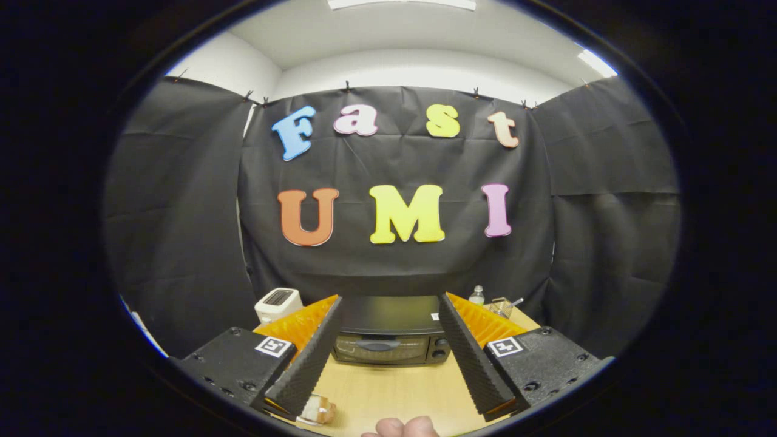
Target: Open the toaster oven, put the food inside, and close the toaster oven door.
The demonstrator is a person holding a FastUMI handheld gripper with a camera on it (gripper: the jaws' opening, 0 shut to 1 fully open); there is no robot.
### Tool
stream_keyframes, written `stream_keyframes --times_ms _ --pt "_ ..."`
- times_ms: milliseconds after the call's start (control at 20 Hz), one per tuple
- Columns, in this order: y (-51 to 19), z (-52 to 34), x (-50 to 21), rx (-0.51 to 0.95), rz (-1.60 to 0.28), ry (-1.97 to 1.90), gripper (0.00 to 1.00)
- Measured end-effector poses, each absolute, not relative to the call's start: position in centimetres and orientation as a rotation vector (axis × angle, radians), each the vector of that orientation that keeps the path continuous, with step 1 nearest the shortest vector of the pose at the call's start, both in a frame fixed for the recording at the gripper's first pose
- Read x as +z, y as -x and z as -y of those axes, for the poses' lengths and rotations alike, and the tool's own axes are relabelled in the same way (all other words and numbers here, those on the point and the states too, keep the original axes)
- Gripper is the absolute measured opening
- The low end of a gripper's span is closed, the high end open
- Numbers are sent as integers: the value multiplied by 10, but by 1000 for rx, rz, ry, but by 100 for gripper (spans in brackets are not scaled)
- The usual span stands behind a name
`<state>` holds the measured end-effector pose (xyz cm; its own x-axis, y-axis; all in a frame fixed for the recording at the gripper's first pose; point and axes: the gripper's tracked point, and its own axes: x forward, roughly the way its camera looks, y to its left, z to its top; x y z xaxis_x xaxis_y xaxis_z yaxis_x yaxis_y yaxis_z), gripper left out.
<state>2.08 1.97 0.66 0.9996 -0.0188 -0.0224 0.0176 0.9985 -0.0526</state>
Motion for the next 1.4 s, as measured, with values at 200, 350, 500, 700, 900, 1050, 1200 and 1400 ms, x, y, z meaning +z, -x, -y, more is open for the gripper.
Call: stream_keyframes --times_ms 200,350,500,700,900,1050,1200,1400 --pt "-41 -23 -16 -12 -76 37 100" --pt "-68 -24 -41 -6 -123 42 100" --pt "-102 -22 -70 1 -162 54 100" --pt "-154 -18 -107 17 -217 58 100" --pt "-212 -21 -147 48 -275 59 100" --pt "-252 -19 -177 40 -328 53 100" --pt "-274 -14 -201 28 -373 55 100" --pt "-276 -12 -208 11 -359 117 100"
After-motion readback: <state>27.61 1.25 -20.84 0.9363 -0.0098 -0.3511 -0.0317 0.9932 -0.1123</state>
